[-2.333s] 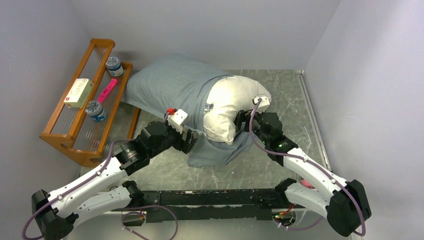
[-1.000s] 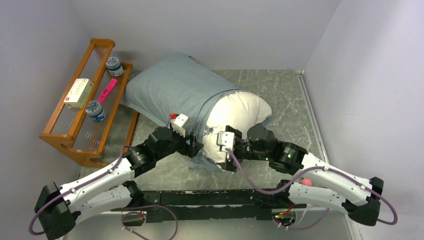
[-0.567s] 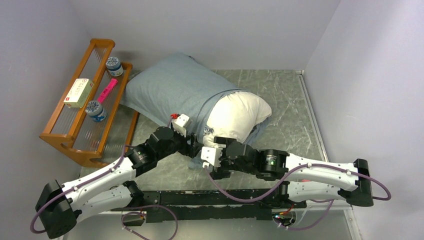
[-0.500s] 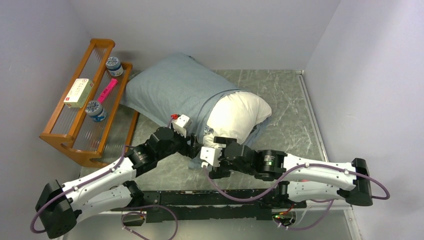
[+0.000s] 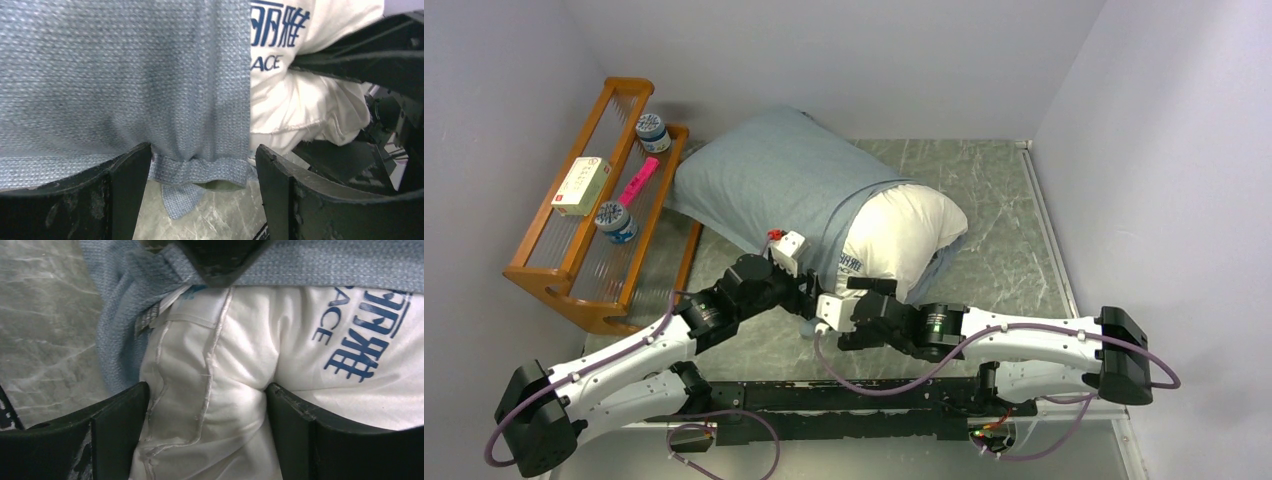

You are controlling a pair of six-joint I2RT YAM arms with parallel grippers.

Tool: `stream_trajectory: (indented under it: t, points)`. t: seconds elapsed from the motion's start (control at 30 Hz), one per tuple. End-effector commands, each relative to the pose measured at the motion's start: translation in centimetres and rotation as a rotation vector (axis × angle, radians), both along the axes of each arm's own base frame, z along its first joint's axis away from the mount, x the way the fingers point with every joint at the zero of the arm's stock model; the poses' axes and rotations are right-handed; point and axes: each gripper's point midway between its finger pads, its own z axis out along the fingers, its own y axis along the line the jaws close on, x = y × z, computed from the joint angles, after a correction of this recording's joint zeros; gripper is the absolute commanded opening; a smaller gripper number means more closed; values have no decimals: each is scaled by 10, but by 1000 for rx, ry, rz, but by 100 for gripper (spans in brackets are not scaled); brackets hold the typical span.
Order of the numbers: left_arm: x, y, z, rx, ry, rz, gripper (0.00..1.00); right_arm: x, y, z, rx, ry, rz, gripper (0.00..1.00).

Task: Remove the pillowcase from the pillow
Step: Remove the pillow from the pillowcase.

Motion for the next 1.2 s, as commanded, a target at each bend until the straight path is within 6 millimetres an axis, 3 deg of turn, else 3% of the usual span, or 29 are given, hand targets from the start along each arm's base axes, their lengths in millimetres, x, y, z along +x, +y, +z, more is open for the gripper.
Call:
stream_trajectory:
  t: [0.0,0.1,0.2,0.27,0.3,0.63,0.87,1.17]
  points:
    - [-7,-14,19,-47,-39,-96,80,18,-21,0,-11,-36,-103,82]
    - [-11,-17,20,-51,-37,-131,80,24,-24,7,37,-36,-124,58]
    - [-17,-20,22,-59,-40,-170,80,29,-26,17,90,-40,-145,21]
    - [-19,-25,33,-91,-71,-204,80,34,-28,24,133,-40,-165,3]
    - [-20,-25,34,-95,-75,-209,80,35,-27,28,153,-42,-168,0]
    - [-17,-29,33,-116,-42,-176,77,55,-19,88,427,-119,-231,0]
    - [-19,-35,31,-204,-23,-119,76,65,-14,112,533,-134,-252,0]
    - [-21,-60,10,-198,-13,-76,76,68,-3,133,599,-141,-217,0]
